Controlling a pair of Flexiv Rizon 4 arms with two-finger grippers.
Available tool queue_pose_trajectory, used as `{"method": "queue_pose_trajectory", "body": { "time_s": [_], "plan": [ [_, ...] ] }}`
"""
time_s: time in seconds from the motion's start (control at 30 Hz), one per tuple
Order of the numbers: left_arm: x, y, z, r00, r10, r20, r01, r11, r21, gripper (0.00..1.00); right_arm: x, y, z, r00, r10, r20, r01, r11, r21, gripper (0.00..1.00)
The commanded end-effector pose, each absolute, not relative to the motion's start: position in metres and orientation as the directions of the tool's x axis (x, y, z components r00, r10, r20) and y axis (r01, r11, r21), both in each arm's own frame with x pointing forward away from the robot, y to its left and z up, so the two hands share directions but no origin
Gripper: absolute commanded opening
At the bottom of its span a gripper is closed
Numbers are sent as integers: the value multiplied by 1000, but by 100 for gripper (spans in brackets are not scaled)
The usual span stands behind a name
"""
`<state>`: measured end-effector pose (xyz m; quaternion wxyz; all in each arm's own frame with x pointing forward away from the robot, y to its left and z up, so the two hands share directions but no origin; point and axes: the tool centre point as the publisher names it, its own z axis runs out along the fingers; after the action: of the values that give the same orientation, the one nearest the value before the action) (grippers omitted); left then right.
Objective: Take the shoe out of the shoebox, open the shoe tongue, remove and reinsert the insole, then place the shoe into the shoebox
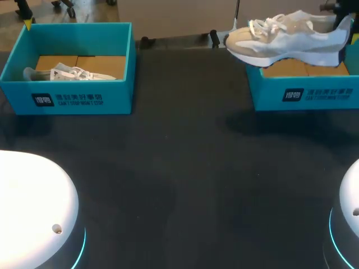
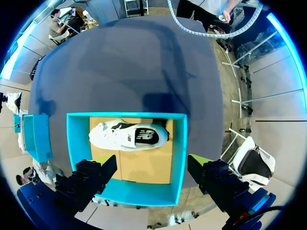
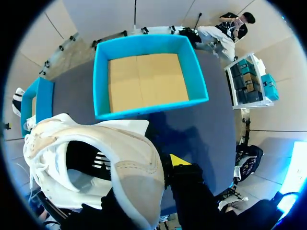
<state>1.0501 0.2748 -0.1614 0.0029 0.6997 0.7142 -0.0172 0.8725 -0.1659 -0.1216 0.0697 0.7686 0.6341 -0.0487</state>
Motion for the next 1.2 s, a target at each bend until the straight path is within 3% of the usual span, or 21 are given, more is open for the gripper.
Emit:
{"method": "queue_pose_trajectory", "body": {
  "time_s": [0.03, 0.23, 0.5, 1.2],
  "plan": [
    [1051, 275, -161, -19, 999, -26, 1000, 19, -22, 100, 827, -149, -121, 166, 972, -163, 953, -116, 281, 0],
    [1051, 275, -161, -19, 999, -26, 1000, 19, -22, 100, 796, -122, -121, 95, 983, -157, 946, -40, 322, 0],
    [1051, 275, -161, -19, 999, -26, 1000, 19, -22, 100, 767, -94, -124, 113, 986, -121, 955, -74, 287, 0],
    [1051, 275, -161, -19, 999, -26, 1000, 19, -22, 100, 767, -94, -124, 113, 986, -121, 955, -74, 287, 0]
  ]
}}
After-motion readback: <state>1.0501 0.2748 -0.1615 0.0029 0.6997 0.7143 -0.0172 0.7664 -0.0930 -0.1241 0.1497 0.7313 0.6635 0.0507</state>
